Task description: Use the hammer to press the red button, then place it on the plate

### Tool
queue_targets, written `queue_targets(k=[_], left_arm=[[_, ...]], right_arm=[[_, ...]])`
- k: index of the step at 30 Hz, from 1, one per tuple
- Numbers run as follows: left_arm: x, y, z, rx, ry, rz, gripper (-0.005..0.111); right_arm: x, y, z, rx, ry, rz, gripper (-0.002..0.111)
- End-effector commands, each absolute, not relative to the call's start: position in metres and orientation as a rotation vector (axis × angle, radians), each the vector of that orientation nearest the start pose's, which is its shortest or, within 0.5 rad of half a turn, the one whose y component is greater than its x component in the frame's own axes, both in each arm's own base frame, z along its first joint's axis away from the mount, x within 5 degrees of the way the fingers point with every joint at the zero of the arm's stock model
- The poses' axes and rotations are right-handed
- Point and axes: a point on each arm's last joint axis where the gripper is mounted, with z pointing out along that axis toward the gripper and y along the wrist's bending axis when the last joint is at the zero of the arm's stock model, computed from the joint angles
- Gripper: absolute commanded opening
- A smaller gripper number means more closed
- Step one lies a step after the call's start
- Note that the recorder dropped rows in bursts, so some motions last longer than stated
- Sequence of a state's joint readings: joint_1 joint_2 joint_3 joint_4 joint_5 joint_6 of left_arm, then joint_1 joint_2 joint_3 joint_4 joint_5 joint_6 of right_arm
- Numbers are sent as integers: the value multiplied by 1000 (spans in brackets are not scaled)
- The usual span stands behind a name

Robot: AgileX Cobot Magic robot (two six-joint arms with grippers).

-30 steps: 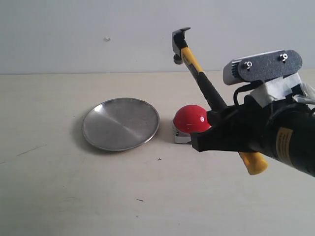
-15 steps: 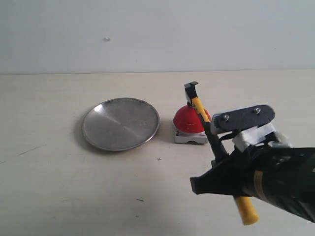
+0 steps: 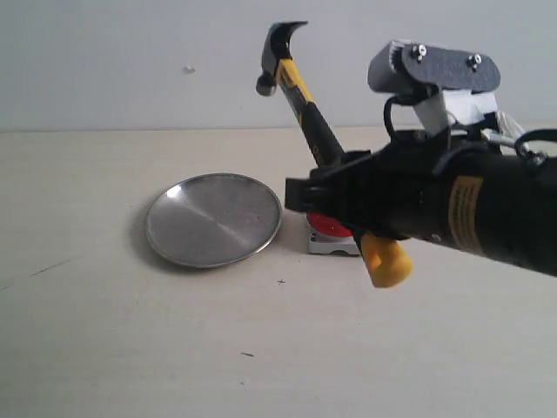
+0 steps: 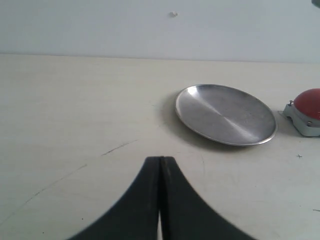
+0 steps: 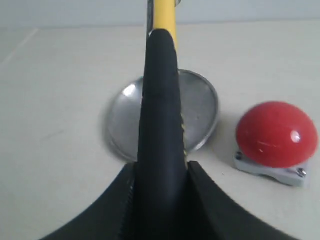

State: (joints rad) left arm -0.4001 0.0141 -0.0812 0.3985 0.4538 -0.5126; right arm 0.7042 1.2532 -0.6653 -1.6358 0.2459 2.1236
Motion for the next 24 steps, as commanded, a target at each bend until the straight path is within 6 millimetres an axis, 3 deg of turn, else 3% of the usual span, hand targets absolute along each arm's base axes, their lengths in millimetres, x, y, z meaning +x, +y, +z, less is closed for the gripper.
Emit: queue_targets(k=[1, 5, 10, 12, 15, 19, 22, 24], left_arm=[[52, -5, 201, 113, 1841, -223, 0], [52, -5, 201, 113, 1841, -223, 0], [52, -5, 201, 113, 1841, -223, 0], [52, -5, 201, 113, 1841, -223, 0], [52, -5, 201, 113, 1841, -223, 0], [52, -5, 201, 113, 1841, -223, 0], [52, -5, 201, 113, 1841, -223, 0], [52, -5, 201, 113, 1841, -223, 0]], right_arm=[[226, 165, 295, -34, 1990, 579, 0], [234, 174, 317, -147, 1900, 564, 0], [239, 177, 338, -146, 1835, 582, 0], [237, 187, 355, -298, 1785, 612, 0], [231, 197, 365, -497, 1730, 635, 0], [217, 214, 358, -844, 1657, 695, 0], [226, 221, 338, -837, 1730, 714, 0], [235, 229, 313, -799, 1816, 750, 0]])
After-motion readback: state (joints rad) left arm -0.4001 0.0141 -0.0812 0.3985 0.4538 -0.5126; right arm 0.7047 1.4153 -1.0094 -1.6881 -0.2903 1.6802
